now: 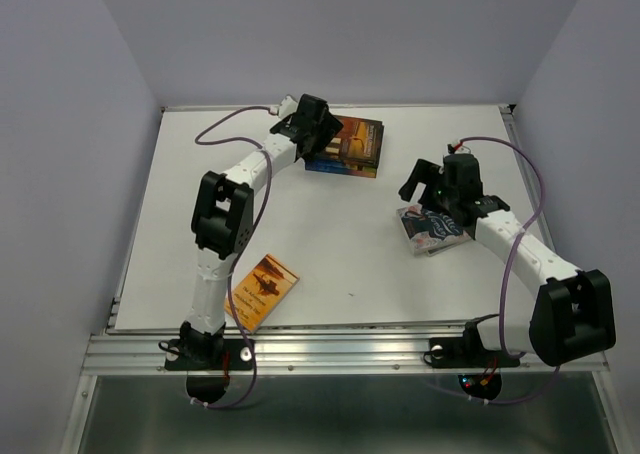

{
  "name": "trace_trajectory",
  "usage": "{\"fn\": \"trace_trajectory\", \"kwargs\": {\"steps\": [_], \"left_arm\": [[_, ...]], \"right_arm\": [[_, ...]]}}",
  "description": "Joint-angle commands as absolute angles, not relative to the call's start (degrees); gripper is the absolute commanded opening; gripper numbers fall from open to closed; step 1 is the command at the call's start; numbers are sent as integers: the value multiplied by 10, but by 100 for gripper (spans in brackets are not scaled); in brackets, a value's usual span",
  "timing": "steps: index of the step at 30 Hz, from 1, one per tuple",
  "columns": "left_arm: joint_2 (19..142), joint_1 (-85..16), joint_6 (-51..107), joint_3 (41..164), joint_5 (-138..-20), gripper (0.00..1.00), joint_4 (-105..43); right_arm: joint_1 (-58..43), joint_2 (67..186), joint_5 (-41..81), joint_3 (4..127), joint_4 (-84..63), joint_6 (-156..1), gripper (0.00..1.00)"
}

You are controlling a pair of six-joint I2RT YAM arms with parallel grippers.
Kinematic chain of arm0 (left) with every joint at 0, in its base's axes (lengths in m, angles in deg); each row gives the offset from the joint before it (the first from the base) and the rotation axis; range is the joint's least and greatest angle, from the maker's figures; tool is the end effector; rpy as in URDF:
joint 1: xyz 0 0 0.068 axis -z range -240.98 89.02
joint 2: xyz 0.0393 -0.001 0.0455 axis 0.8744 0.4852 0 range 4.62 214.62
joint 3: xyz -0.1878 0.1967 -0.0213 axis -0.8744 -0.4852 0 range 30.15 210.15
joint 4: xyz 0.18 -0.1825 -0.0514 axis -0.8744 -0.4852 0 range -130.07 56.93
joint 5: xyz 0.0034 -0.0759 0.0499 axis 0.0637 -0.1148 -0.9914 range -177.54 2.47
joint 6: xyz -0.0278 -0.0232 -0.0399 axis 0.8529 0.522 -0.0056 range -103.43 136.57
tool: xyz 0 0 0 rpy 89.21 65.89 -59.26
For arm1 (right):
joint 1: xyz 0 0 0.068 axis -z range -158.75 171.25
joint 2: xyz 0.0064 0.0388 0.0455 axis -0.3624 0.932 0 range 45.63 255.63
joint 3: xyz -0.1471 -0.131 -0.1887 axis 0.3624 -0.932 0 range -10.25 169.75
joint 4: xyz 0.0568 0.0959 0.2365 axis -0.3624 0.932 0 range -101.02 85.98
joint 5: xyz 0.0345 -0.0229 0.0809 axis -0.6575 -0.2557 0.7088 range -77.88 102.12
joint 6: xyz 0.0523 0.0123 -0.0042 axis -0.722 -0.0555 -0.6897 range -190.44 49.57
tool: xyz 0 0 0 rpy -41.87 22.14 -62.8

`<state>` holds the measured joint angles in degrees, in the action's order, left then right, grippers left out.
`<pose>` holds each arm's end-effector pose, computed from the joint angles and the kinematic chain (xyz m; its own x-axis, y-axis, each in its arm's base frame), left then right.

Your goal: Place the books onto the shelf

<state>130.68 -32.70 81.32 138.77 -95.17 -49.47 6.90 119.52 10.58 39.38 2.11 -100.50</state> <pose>0.4583 -0.2411 0.2500 -0.5459 -0.7242 -0.4213 -0.2847 0.6332 -0.7197 0.2733 0.0689 0.2547 -0.6228 0.3576 -0.6958 0.0983 0.9181 0.3839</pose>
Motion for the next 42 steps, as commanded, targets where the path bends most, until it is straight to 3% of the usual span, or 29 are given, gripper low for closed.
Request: {"fn": "trace_trajectory", "kwargs": {"steps": [1,11,16,23,29,36,42], "left_arm": [[1280,-333,780,1414,-948,99,-482],[1257,-329,736,1379,-939,99,-460],[1173,-325,612,1312,-888,99,-342],[1146,-308,445,1285,-795,99,-335],[1163,-300,356,1308,-690,99,-326],[1200,-283,304,1339,-672,99,-359],[1243,-252,262,1388,-625,99,-374]], "right_arm": [[74,1193,90,412,16,-993,100],[102,1187,60,414,33,-1009,100],[186,1180,56,405,97,-1055,100],[314,1174,117,338,120,-1081,100],[319,1199,139,330,84,-1056,100],[319,1264,205,342,-40,-980,100],[319,1311,239,367,-46,-948,90]]}}
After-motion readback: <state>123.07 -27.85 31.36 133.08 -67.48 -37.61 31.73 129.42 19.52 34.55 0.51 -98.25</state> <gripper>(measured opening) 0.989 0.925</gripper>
